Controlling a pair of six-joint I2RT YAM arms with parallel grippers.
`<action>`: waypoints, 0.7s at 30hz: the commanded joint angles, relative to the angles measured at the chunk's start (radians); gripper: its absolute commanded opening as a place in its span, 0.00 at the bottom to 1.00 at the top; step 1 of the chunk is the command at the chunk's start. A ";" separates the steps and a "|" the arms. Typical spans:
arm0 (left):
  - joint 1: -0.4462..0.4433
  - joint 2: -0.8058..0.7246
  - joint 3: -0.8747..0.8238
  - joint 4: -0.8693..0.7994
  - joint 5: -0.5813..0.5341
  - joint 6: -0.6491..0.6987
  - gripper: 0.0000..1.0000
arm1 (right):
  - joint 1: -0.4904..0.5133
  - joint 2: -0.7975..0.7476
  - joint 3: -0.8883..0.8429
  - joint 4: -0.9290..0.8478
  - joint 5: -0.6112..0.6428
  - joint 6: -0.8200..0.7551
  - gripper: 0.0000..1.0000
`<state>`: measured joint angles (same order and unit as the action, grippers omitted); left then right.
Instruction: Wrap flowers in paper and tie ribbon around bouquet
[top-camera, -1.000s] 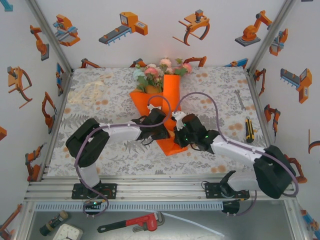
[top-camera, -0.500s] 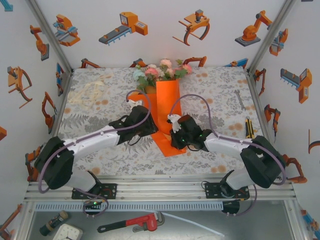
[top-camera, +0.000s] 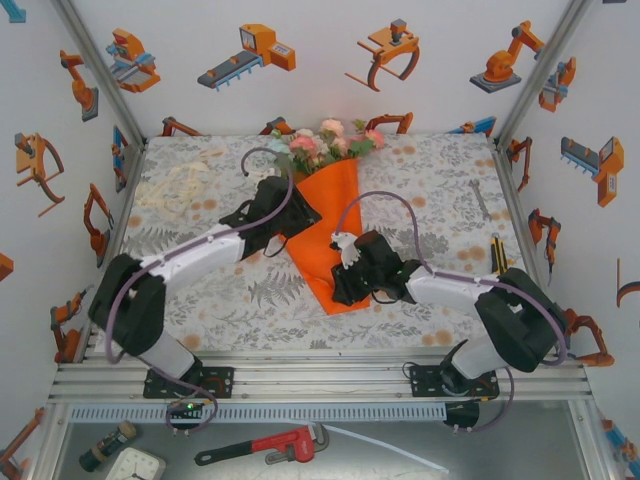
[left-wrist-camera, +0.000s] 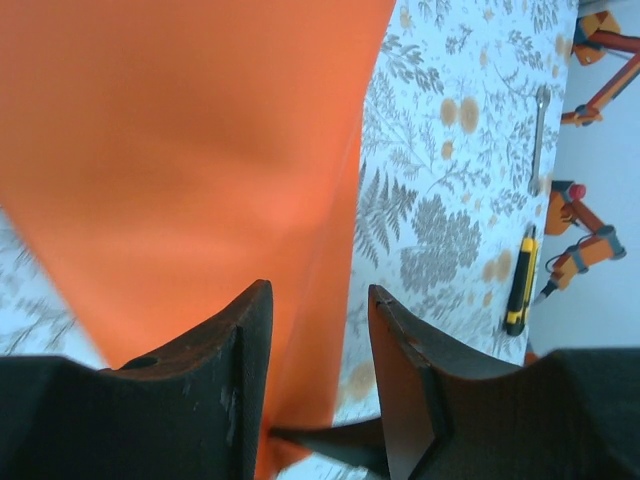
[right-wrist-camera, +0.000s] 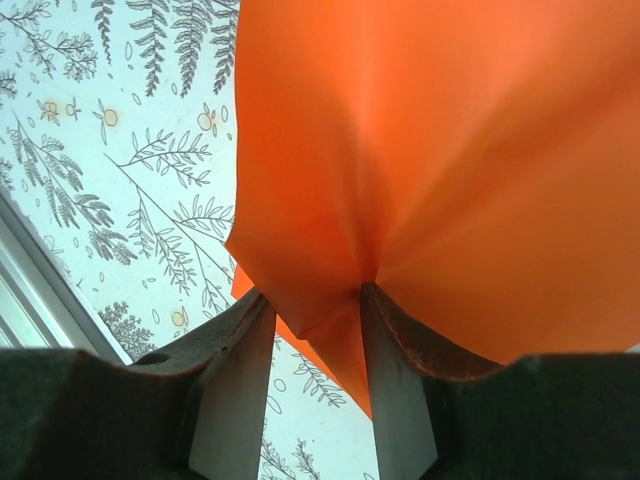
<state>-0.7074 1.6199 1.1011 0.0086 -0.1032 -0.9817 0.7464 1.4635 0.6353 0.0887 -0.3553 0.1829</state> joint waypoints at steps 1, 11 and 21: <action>0.006 0.138 0.102 0.072 0.094 -0.031 0.42 | 0.007 -0.015 -0.024 0.042 -0.051 0.016 0.40; 0.001 0.328 0.074 0.137 0.099 -0.008 0.36 | -0.016 -0.254 -0.048 0.068 -0.104 0.113 0.64; 0.001 0.317 0.057 0.200 0.174 0.089 0.37 | -0.191 -0.098 -0.110 0.233 -0.033 0.368 0.44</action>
<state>-0.7029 1.9488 1.1698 0.1761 0.0364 -0.9405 0.5571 1.2816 0.5594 0.3035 -0.4286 0.4606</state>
